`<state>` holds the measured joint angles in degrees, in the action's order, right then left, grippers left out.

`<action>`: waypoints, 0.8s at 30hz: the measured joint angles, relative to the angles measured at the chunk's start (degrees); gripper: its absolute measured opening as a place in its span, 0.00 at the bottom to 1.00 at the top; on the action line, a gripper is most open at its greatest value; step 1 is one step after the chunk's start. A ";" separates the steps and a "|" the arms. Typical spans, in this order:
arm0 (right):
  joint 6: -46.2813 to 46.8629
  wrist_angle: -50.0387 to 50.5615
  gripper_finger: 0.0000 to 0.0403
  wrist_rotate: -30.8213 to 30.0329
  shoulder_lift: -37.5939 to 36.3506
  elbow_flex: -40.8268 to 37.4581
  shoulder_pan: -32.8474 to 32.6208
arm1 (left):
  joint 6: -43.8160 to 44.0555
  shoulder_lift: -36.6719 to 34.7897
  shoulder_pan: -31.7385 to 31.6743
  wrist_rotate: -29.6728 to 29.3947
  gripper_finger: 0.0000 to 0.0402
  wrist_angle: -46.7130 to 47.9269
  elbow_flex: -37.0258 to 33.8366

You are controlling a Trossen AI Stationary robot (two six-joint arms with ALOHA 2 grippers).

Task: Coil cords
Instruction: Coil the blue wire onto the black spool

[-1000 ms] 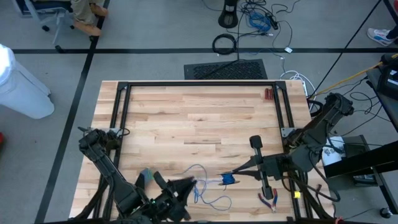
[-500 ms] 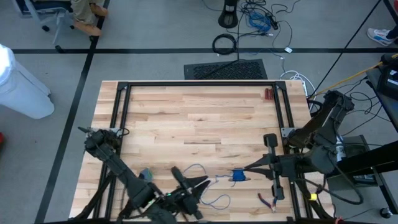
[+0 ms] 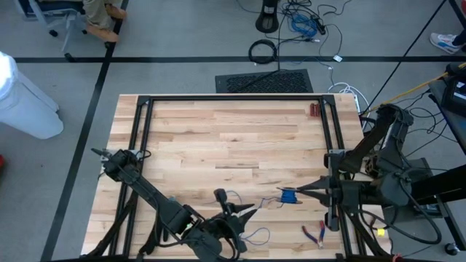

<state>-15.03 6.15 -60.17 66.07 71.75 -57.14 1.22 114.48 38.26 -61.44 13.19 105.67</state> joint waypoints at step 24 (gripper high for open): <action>-2.40 -0.07 0.00 -3.11 0.04 0.00 0.02 | 2.93 3.98 -4.46 6.23 0.20 -0.69 0.00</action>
<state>-17.43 6.09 -63.29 66.11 71.75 -57.12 4.16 118.45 33.80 -55.21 12.50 105.67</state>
